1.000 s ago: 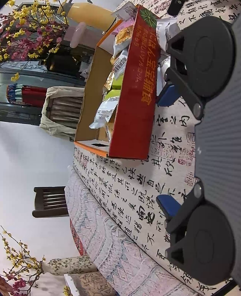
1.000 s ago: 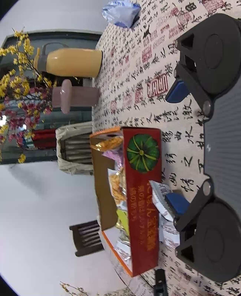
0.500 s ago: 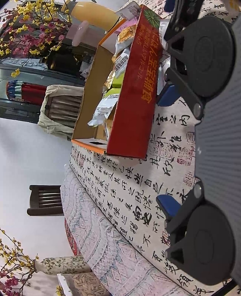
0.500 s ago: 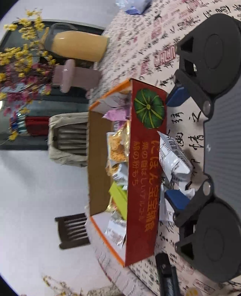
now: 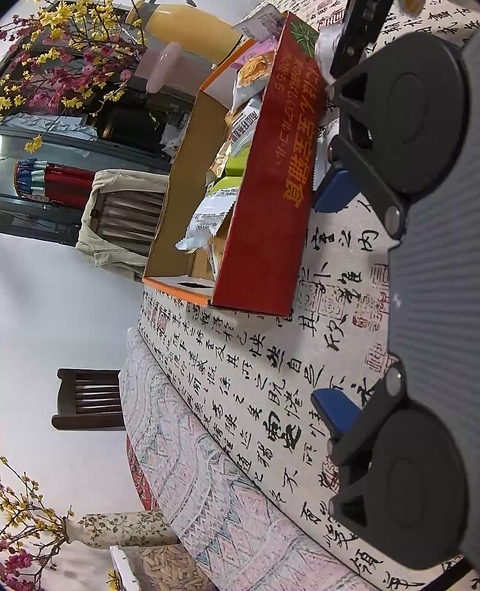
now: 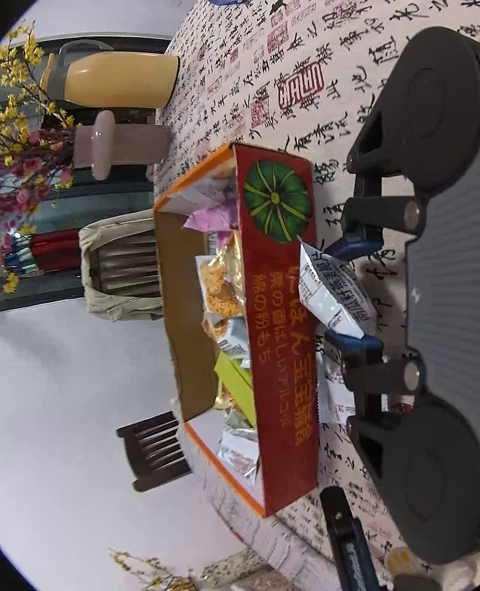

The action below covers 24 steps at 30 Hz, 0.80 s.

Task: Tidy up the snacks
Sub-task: 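Grasp a white packet with the right tool while the left tool grasps another white packet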

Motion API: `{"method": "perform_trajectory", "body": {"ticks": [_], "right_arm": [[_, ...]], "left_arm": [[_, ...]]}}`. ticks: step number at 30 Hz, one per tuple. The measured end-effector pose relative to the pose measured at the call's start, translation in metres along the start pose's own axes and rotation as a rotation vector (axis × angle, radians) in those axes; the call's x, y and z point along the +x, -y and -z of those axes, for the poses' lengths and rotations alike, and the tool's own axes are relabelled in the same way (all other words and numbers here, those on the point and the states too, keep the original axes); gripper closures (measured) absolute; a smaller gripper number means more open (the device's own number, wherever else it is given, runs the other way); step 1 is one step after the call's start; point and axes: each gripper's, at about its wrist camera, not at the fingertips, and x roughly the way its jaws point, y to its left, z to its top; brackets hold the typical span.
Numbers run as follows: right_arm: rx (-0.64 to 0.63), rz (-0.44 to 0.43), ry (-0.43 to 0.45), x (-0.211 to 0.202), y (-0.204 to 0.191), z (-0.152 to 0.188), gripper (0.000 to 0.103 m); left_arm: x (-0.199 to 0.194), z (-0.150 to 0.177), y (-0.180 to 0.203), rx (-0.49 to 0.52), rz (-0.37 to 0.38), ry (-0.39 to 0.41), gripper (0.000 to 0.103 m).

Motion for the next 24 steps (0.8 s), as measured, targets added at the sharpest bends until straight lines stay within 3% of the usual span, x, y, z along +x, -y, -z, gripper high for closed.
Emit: {"method": "perform_trajectory", "body": {"ticks": [8, 15, 24], "right_arm": [[0.045, -0.039, 0.079, -0.038, 0.038, 0.007, 0.064], [0.124, -0.045, 0.073, -0.032, 0.064, 0.016, 0.064], [0.158, -0.026, 0.072, -0.027, 0.069, 0.023, 0.064]], "left_arm": [[0.0, 0.0, 0.001, 0.006, -0.007, -0.002, 0.0], [-0.008, 0.0, 0.014, 0.066, -0.042, 0.012, 0.0], [-0.009, -0.006, 0.056, 0.101, -0.003, -0.042, 0.0]]}}
